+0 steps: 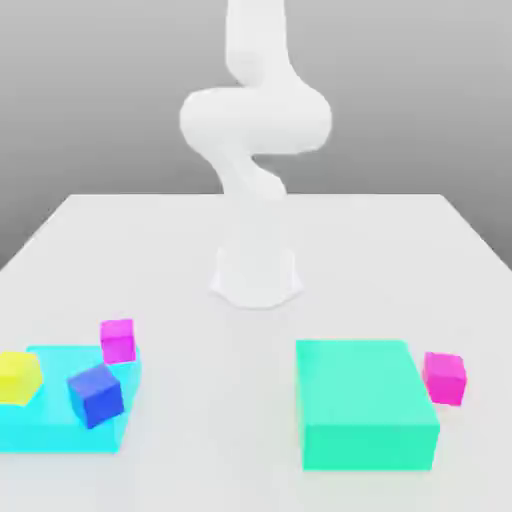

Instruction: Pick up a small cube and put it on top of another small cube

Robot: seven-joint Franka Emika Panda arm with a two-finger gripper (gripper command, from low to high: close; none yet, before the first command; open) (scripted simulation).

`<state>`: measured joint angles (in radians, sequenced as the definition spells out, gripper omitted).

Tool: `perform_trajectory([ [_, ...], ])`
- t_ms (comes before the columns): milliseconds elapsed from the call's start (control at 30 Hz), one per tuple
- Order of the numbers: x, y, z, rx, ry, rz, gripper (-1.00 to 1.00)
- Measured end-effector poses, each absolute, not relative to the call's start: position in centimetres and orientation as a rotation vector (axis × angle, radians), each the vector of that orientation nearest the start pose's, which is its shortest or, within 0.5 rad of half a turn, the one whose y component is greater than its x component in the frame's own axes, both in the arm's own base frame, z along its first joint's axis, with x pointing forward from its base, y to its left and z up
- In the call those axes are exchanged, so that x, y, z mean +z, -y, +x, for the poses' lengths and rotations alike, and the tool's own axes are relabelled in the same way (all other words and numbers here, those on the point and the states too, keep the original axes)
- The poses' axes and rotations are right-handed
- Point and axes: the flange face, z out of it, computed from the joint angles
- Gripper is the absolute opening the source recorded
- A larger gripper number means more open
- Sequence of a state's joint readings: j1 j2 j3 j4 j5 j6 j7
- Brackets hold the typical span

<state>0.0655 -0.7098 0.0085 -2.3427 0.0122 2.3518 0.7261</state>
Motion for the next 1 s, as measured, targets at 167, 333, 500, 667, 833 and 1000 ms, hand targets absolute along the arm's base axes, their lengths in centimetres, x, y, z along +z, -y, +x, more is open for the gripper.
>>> perform_trajectory([
  [167, 55.3, -10.2, 42.3, -0.726, -0.506, -2.78, 0.0],
  [333, 44.2, -17.5, 42.2, -0.519, -0.109, -2.93, 0.0],
  [500, 33.2, -23.5, 38.6, -0.305, 0.319, -3.011, 0.0],
  [667, 23.2, -27.7, 31.6, -0.084, 0.793, -3.011, 0.0],
  [833, 16.6, -27.8, 29.4, -0.002, 0.93, -3.0, 0.0],
  [1000, 13.6, -27.7, 29.3, 0.0, 0.932, -3.0, -1.0],
])
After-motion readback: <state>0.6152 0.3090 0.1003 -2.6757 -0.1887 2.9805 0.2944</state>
